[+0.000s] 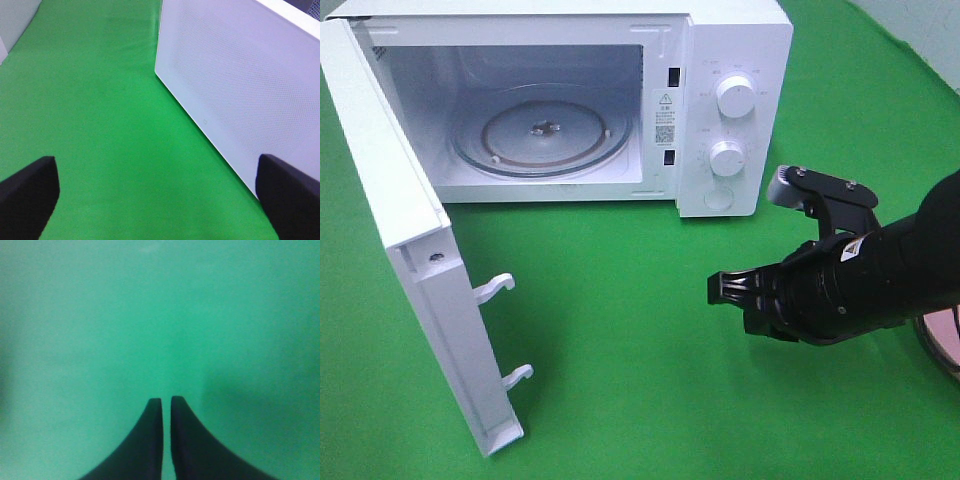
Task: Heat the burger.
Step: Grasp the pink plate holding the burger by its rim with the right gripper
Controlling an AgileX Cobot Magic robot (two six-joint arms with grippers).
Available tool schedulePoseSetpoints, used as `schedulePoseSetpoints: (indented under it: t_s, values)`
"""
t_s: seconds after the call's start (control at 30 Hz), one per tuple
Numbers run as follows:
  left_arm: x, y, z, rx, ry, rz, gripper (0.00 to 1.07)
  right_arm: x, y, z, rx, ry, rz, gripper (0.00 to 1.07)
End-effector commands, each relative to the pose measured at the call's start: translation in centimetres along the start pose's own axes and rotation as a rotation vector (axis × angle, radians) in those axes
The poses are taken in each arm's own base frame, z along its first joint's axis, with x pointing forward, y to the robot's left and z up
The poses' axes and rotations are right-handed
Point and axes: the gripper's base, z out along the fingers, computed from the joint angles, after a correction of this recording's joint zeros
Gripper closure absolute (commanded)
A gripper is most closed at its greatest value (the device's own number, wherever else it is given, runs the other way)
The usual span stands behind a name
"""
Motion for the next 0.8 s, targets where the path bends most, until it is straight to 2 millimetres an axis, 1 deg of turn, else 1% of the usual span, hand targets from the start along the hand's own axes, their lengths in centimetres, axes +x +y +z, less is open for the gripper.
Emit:
schedulePoseSetpoints:
  t_s: [0.03, 0.07, 0.1, 0.2, 0.23, 0.33, 0.37, 0.4, 0.43, 0.47, 0.5, 0.53, 0.57, 0.6, 0.63, 0.67, 0.7, 0.73, 0.77, 0.8]
  values:
    - [0.0, 0.0, -0.2, 0.0, -0.024, 0.001, 0.07, -0.4, -0.2, -0.8, 0.022, 0.13, -0.146, 0.99]
    - [0.0, 0.0, -0.2, 0.0, -0.024, 0.001, 0.07, -0.4, -0.2, -0.8, 0.022, 0.13, -0.146, 0.99]
    - [0.0, 0.0, -0.2, 0.0, -0.024, 0.001, 0.07, -0.8, -0.5, -1.2, 0.043, 0.182, -0.187, 0.98]
    - [0.0, 0.0, -0.2, 0.0, -0.024, 0.001, 0.07, -1.3, -0.9, -1.5, 0.064, 0.221, -0.209, 0.98]
    - [0.0, 0.0, -0.2, 0.0, -0.024, 0.001, 0.07, -1.8, -1.3, -1.9, 0.089, 0.258, -0.235, 0.97]
    - [0.0, 0.0, -0.2, 0.0, -0.024, 0.001, 0.07, -2.0, -1.5, -2.1, 0.104, 0.279, -0.255, 0.97]
    - [0.0, 0.0, -0.2, 0.0, -0.024, 0.001, 0.07, -2.4, -1.9, -2.5, 0.137, 0.311, -0.289, 0.96]
    - [0.0, 0.0, -0.2, 0.0, -0.024, 0.001, 0.07, -2.6, -2.6, -2.9, 0.173, 0.352, -0.314, 0.94]
    - [0.0, 0.0, -0.2, 0.0, -0.024, 0.001, 0.07, -2.6, -2.6, -2.9, 0.173, 0.352, -0.314, 0.94]
    - [0.0, 0.0, -0.2, 0.0, -0.024, 0.001, 0.07, -2.8, -3.3, -3.3, 0.213, 0.384, -0.335, 0.91]
    - [0.0, 0.0, -0.2, 0.0, -0.024, 0.001, 0.07, -2.8, -3.3, -3.3, 0.213, 0.384, -0.335, 0.91]
    - [0.0, 0.0, -0.2, 0.0, -0.024, 0.001, 0.07, -3.0, -4.0, -3.7, 0.237, 0.396, -0.334, 0.86]
    - [0.0, 0.0, -0.2, 0.0, -0.024, 0.001, 0.07, -3.0, -4.0, -3.7, 0.237, 0.396, -0.334, 0.86]
    - [0.0, 0.0, -0.2, -0.001, -0.024, 0.002, 0.07, -3.3, -4.4, -4.3, 0.253, 0.38, -0.335, 0.77]
    - [0.0, 0.0, -0.2, -0.001, -0.024, 0.002, 0.07, -3.3, -4.4, -4.3, 0.253, 0.38, -0.335, 0.77]
    - [0.0, 0.0, -0.2, -0.001, -0.024, 0.002, 0.07, -3.6, -4.8, -5.0, 0.265, 0.351, -0.33, 0.62]
    - [0.0, 0.0, -0.2, -0.001, -0.024, 0.002, 0.07, -3.6, -4.8, -5.0, 0.265, 0.351, -0.33, 0.62]
    - [0.0, 0.0, -0.2, -0.001, -0.024, 0.002, 0.07, -3.9, -5.3, -5.9, 0.283, 0.316, -0.331, 0.46]
    - [0.0, 0.0, -0.2, -0.001, -0.024, 0.002, 0.07, -3.9, -5.3, -5.9, 0.283, 0.316, -0.331, 0.46]
    - [0.0, 0.0, -0.2, -0.001, -0.024, 0.002, 0.07, -4.2, -5.9, -6.7, 0.304, 0.284, -0.331, 0.29]
